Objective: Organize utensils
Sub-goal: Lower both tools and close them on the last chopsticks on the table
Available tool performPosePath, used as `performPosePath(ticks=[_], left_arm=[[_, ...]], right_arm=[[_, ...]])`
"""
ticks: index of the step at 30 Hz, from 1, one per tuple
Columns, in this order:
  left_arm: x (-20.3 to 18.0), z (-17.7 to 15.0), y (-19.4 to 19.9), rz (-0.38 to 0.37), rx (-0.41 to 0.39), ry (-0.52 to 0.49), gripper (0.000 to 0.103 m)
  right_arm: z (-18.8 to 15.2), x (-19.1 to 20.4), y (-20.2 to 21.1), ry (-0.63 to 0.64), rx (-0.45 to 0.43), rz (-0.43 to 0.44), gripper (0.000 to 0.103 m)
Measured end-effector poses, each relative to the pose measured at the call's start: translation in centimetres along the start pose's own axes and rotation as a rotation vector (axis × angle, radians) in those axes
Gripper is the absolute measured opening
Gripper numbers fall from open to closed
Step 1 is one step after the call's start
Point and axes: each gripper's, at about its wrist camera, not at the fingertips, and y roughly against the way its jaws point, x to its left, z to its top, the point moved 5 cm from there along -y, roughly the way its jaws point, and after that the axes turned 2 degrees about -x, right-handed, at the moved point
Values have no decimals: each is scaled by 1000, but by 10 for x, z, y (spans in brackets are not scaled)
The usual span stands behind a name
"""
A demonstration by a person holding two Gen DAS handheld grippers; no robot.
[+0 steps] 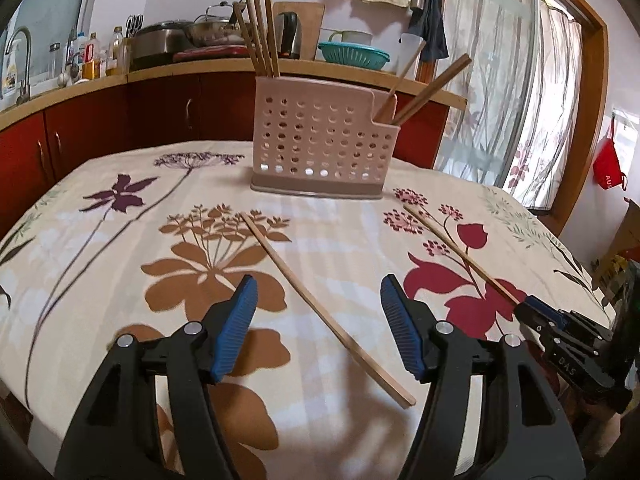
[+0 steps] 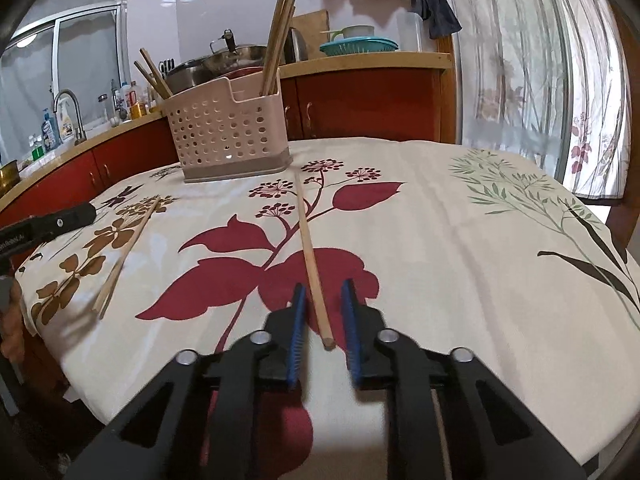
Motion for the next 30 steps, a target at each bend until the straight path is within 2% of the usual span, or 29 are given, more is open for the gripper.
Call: performPosePath(ticks=[10,14,20,26,28,30], left_arm=[[-20,-29,-15,-34,77,-33,64],[-18,-39,-19,-16,112,-47,64],[9,-44,-6,97,125,-39,64],[15,-45,0,79,110,-31,64],[11,-46,0,60,92,-46,59],[9,-46,-1,51,77,-68,47]], right_arm=[[4,16,4,51,-9,9,7],[6,21,6,56,-19,14,7],[12,26,13,59,-43,25,7],[14,29,15,51,-54,36,7],[14,29,15,50,-53,37,7],[13,29,16,45,-58,39,7]])
